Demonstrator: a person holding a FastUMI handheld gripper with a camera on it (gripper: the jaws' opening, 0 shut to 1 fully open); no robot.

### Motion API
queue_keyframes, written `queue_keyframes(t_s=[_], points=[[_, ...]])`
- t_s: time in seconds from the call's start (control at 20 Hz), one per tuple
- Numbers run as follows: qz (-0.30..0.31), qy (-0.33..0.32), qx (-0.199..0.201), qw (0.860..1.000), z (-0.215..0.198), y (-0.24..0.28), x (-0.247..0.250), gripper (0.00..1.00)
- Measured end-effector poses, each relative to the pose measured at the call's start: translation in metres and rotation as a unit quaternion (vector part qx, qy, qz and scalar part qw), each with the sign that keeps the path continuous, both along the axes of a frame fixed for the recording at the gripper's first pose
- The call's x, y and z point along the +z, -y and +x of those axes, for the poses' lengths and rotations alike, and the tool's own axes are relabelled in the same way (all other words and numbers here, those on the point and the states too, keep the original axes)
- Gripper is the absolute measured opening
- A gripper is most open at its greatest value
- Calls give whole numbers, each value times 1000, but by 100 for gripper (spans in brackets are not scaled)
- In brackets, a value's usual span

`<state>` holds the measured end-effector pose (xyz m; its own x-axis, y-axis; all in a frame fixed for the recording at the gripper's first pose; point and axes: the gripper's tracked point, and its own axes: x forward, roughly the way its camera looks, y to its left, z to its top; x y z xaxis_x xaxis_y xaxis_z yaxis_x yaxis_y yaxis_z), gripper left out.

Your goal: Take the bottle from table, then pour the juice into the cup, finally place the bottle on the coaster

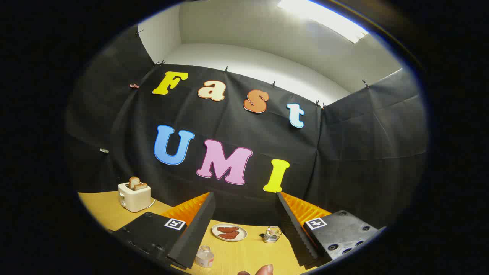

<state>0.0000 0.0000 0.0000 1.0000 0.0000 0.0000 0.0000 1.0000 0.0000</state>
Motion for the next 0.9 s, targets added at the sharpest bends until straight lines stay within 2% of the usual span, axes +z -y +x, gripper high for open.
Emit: queue_keyframes(t_s=[0.9], points=[[17,18,19,1000,-2,-5,-11,97]])
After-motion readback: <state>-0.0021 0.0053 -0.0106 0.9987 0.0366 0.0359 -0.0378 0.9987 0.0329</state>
